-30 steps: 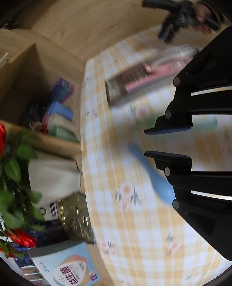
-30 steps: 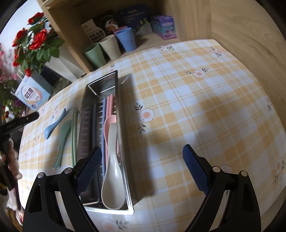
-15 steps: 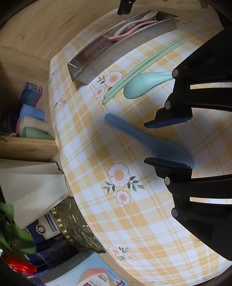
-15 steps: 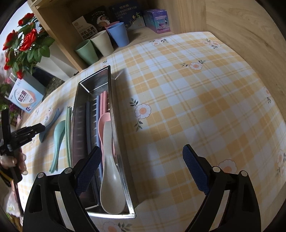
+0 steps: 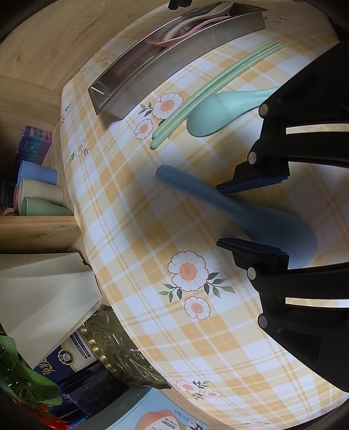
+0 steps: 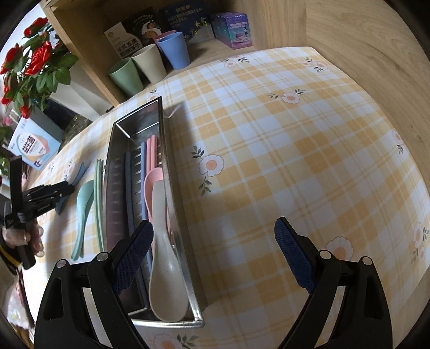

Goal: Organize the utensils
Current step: 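Grasp the blue spoon's handle with the left tool and lift it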

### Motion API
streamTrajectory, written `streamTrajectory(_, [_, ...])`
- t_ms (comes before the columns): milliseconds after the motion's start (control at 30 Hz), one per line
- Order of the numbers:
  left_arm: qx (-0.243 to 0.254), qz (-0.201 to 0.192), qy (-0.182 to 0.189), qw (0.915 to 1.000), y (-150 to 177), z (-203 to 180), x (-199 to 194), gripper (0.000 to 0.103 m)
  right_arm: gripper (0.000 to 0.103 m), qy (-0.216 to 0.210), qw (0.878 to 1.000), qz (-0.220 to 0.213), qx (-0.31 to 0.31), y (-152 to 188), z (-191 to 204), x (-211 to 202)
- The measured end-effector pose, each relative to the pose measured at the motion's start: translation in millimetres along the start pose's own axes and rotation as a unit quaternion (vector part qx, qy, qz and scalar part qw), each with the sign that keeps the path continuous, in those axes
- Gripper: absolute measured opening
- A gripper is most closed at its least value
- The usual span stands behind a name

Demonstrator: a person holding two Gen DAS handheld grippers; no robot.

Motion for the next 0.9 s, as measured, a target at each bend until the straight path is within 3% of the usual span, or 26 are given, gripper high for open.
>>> streamTrajectory(100, [-0.004, 0.003, -0.003, 1.0, 2.2, -0.9, -1.7, 0.033, 0.089, -0.001, 1.0, -0.001, -0.004, 0.5, 3.5, -2.4])
streamTrajectory(233, [0.001, 0.013, -0.002, 0.9999, 11.4, -4.4, -8.0, 0.018, 0.089, -0.002, 1.0, -0.003, -0.005, 1.1, 6.7, -5.1])
streamTrajectory(400, [-0.014, 0.01, -0.007, 0.9998, 38.5, -6.9, -22.9, 0.017, 0.089, -0.007, 1.0, -0.006, -0.011, 3.2, 15.3, -8.8])
streamTrajectory(567, [-0.085, -0.003, 0.005, 0.9963, 74.7, -1.3, -45.6, 0.017, 0.089, -0.015, 0.999, -0.005, -0.029, 6.5, 33.5, -11.2])
streamTrajectory(733, [-0.124, -0.03, -0.002, 0.9918, 102.8, -0.9, -73.1, 0.017, 0.089, -0.027, 0.998, -0.008, -0.051, 8.6, 57.5, -13.8])
streamTrajectory(900, [-0.179, -0.054, -0.004, 0.9824, 130.0, 3.7, -96.2, 0.017, 0.088, -0.041, 0.996, -0.006, -0.082, 11.2, 88.2, -11.8])
Point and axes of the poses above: each gripper's, at about its wrist camera, not at the fingertips, and x roughly the way its jaws point, z to its left, y to its underside, the point moved 5 cm from there along x, roughly the way its jaws point, and after that the axes turned 6 degrees about -y, right-handed, at the moved point
